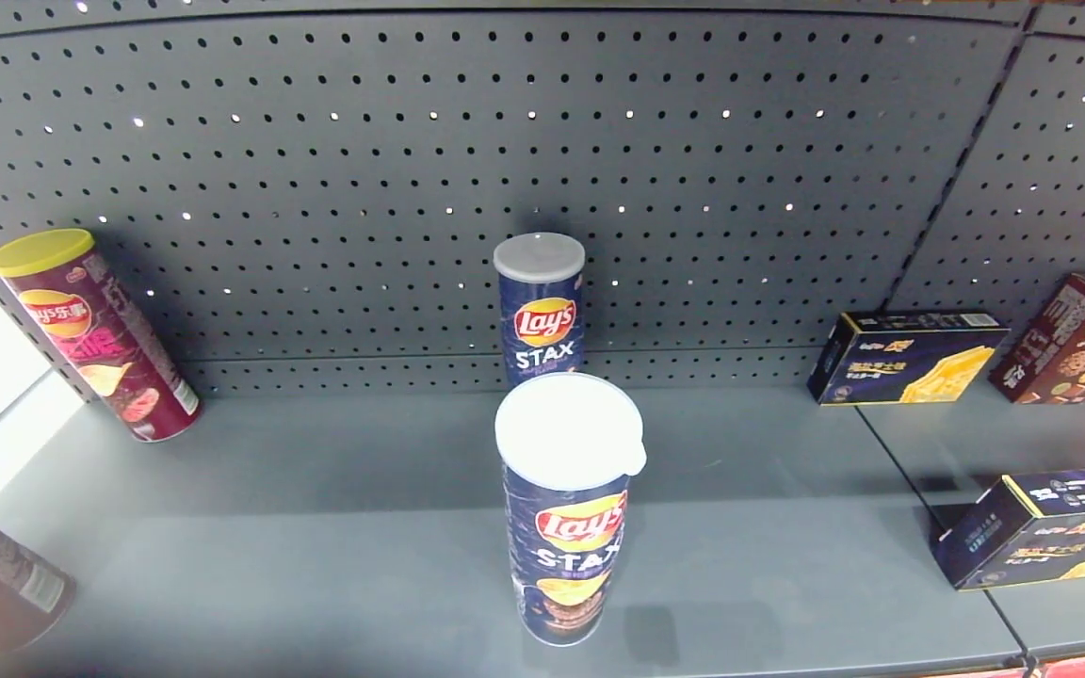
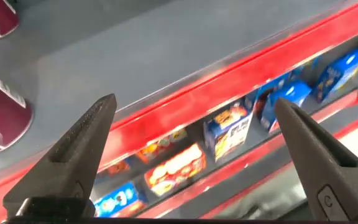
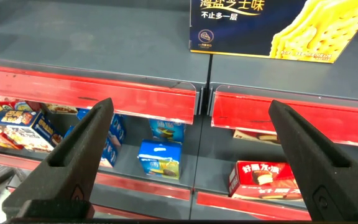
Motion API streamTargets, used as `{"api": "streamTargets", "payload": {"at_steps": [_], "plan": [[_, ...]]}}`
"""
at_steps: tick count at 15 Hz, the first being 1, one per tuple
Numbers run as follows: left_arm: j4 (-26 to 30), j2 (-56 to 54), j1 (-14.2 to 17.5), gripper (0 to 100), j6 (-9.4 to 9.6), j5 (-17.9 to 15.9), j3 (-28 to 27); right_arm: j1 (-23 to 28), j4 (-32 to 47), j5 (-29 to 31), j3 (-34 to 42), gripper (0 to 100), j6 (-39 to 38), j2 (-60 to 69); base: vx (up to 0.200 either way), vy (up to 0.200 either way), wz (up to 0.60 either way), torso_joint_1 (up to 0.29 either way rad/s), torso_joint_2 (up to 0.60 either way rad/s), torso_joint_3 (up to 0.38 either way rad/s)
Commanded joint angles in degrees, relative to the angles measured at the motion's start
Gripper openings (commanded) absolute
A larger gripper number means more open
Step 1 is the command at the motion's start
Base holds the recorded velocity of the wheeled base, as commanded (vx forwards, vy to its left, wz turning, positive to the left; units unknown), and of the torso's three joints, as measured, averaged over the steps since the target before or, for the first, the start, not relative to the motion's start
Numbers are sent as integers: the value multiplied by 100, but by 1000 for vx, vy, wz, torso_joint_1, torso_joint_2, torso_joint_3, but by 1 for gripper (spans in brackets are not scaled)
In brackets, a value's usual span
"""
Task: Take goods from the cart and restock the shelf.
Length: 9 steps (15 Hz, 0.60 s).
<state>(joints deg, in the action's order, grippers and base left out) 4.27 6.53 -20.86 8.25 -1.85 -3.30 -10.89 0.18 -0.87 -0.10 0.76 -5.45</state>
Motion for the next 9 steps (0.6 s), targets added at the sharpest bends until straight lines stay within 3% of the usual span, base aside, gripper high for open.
{"api": "streamTargets", "payload": {"at_steps": [1,2,3,5,8,9], "plan": [[-5,-311,56,100,-140,27,23,-1,-1,-1,1,100,4,-9,0,0,0,0,0,0],[-14,-425,425,100,-456,414,23,-1,-1,-1,1,100,-5,-9,0,0,0,0,0,0],[-14,-425,390,100,-570,537,23,-1,-1,-1,1,100,4,-9,0,0,0,0,0,0],[-31,-399,425,100,-623,844,40,-1,-1,-1,1,100,4,-9,0,0,0,0,0,0],[-31,-117,680,100,-623,862,40,-1,-1,-1,1,100,4,-9,0,0,0,0,0,0],[-31,23,1479,100,-623,862,40,-1,-1,-1,1,100,4,-9,0,0,0,0,0,0]]}}
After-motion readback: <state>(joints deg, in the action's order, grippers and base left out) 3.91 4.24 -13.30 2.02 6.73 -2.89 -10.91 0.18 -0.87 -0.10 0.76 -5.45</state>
